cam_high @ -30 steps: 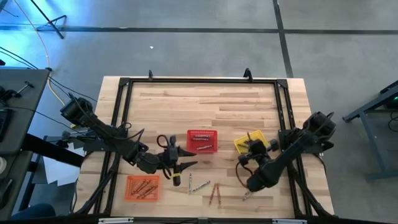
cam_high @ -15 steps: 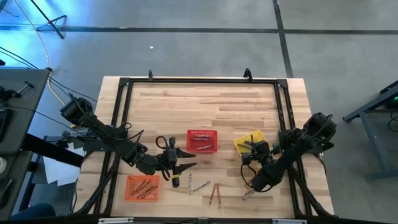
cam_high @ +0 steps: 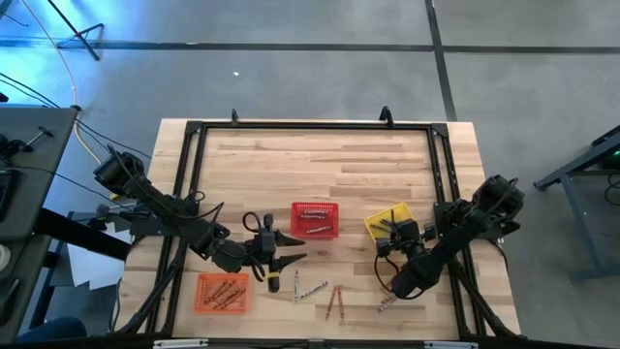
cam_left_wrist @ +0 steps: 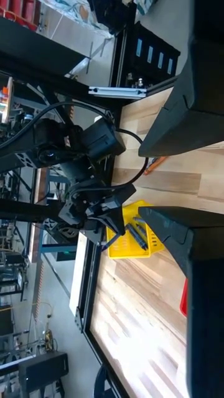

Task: Sort crayons
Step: Put the blue crayon into the yellow bin, then put the gray crayon into the red bin

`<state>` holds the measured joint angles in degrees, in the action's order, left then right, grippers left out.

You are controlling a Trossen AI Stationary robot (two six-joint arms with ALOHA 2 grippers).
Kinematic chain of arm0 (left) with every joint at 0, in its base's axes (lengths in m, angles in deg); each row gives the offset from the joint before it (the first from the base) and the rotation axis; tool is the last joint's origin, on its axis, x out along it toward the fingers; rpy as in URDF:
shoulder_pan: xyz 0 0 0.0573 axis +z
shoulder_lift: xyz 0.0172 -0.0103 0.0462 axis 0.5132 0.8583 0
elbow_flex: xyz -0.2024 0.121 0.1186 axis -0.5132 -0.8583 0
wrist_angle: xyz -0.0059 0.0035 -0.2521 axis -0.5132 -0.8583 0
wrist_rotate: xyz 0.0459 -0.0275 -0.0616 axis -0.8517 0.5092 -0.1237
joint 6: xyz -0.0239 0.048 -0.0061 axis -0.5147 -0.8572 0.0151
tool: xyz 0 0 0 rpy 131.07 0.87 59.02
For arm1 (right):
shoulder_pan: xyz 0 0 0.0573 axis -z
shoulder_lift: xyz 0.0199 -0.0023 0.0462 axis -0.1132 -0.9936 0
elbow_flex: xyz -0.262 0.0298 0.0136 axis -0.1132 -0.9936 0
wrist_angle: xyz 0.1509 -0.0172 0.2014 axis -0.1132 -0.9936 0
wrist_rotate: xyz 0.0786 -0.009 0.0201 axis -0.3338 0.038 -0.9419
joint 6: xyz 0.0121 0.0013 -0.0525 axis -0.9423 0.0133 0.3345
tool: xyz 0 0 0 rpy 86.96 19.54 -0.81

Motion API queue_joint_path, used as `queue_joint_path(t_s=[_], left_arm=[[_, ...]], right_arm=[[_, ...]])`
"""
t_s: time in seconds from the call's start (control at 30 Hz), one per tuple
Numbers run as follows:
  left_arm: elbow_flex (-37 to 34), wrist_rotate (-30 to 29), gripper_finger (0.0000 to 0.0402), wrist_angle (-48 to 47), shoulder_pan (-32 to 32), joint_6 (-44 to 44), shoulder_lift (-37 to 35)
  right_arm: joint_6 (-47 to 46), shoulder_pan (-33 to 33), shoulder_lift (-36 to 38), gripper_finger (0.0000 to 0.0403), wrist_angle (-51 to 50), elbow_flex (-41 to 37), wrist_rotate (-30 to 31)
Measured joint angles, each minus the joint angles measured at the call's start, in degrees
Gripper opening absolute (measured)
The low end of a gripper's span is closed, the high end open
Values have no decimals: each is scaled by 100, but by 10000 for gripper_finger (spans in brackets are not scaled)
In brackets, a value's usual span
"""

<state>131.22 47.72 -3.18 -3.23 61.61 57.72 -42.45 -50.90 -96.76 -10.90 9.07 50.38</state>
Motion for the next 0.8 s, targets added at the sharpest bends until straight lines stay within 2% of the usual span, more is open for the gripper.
queue_joint_path(t_s=[0.3, 0.5, 0.63, 0.8], left_arm=[[0, 2, 126, -9, 0, -2, 0], [0, 7, 126, -15, 0, 0, 0], [0, 13, 126, -17, 0, -2, 0], [0, 20, 126, -20, 0, -4, 0]], right_arm=[[474, 0, 2, 104, -76, 170, -200], [1293, 0, 2, 129, -1189, 1232, -511], [2735, 0, 4, 129, -1338, 2182, -767], [4995, -31, 7, 129, -479, 3049, -2146]])
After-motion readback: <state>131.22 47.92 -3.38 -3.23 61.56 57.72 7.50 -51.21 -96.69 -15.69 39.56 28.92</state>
